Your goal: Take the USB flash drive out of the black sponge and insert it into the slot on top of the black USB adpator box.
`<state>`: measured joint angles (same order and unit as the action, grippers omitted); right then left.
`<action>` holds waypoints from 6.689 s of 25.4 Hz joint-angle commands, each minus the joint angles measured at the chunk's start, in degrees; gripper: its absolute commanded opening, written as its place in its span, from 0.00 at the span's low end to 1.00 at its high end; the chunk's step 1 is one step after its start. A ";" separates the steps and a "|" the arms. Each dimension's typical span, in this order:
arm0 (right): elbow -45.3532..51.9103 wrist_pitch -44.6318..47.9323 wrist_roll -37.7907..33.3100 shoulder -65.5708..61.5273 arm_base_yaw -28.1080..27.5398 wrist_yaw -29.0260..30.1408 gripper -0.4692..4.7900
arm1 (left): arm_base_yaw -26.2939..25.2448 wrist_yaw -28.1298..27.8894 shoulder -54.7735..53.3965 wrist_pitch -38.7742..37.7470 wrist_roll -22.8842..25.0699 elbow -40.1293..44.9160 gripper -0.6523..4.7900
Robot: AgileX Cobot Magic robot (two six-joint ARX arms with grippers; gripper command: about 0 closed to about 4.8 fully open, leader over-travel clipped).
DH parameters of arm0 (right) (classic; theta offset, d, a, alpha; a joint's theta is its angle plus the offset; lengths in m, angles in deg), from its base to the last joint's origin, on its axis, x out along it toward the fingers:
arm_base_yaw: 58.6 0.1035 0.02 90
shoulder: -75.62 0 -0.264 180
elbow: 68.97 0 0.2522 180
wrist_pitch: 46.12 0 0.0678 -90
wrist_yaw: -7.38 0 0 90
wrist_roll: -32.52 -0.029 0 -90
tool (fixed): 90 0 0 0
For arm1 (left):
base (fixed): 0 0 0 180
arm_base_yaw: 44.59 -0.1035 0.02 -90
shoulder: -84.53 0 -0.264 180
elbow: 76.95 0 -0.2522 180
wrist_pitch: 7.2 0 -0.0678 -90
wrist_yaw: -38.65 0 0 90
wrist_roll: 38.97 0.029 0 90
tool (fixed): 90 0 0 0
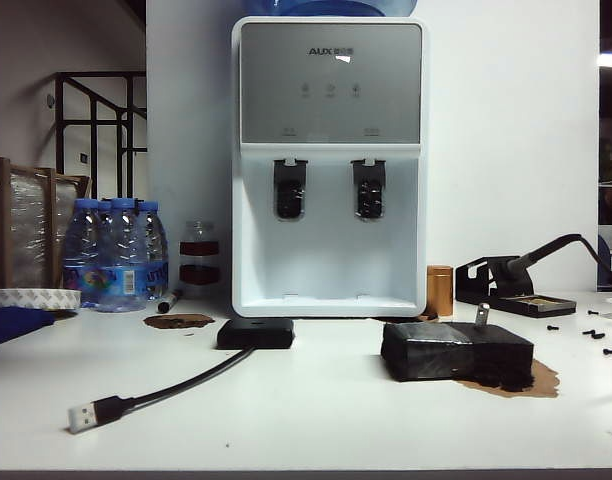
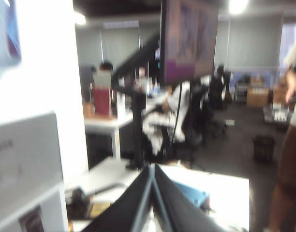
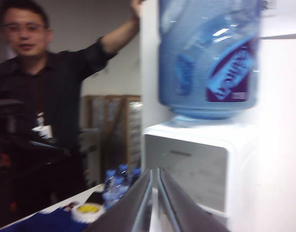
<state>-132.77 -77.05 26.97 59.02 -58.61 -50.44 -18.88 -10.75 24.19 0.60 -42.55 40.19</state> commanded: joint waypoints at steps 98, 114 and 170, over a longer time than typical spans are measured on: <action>42.12 30.40 -4.35 -8.90 11.26 -9.11 0.76 | 18.16 -23.47 -64.35 37.70 0.09 -5.68 0.11; 49.20 30.32 -5.20 -8.98 14.93 -19.37 0.74 | 18.10 -21.53 -67.58 34.38 2.54 -5.84 0.11; 37.59 87.23 -1.75 -82.86 17.46 -22.56 0.75 | 18.10 -21.29 -67.67 34.60 1.64 -5.84 0.11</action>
<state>-95.09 8.69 25.42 -23.82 -41.23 -71.40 -0.85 -32.21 -42.87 38.22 -40.71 34.15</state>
